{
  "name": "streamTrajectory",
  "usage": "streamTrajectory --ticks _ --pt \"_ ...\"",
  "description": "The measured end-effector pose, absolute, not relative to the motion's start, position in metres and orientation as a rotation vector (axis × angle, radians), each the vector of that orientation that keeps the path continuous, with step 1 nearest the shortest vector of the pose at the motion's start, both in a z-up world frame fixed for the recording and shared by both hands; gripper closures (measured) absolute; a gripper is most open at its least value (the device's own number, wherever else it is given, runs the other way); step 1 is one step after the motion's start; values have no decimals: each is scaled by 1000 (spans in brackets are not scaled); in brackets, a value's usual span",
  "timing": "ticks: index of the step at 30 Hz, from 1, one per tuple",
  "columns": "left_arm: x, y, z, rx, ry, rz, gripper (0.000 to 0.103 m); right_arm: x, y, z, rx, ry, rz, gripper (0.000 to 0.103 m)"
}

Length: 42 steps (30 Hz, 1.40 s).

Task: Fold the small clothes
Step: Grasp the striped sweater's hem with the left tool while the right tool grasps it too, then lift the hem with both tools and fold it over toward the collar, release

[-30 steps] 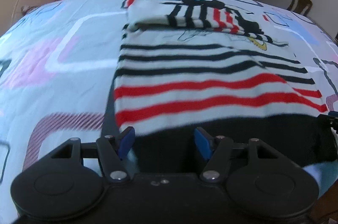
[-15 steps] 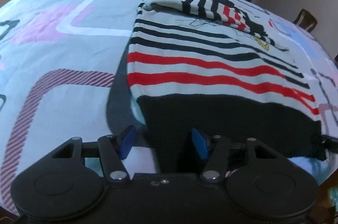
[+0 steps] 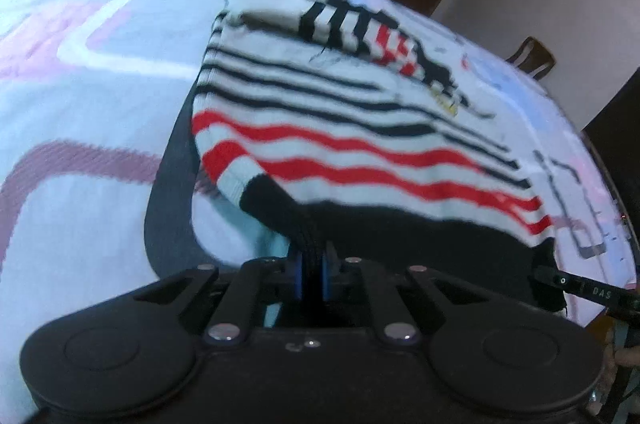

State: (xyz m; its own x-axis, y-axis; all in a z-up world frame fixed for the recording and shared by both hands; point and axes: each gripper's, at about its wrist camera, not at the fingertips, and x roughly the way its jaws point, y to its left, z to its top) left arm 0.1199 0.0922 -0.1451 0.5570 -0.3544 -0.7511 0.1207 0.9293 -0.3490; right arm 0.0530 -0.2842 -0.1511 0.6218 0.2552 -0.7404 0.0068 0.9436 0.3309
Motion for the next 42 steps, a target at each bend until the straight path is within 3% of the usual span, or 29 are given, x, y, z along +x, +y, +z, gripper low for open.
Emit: streamTrajectory --ticks 9,19,32,42 --pt "150 93 -96 -311 788 -337 95 69 -287 -99 330 724 161 94" --pt "228 84 -71 -308 669 -305 95 157 -298 -68 375 608 196 94" --pt "357 66 -72 -297 638 -231 95 312 -319 -76 464 574 180 94" --pt "436 59 -108 -301 734 -143 95 403 -331 -117 525 667 144 94"
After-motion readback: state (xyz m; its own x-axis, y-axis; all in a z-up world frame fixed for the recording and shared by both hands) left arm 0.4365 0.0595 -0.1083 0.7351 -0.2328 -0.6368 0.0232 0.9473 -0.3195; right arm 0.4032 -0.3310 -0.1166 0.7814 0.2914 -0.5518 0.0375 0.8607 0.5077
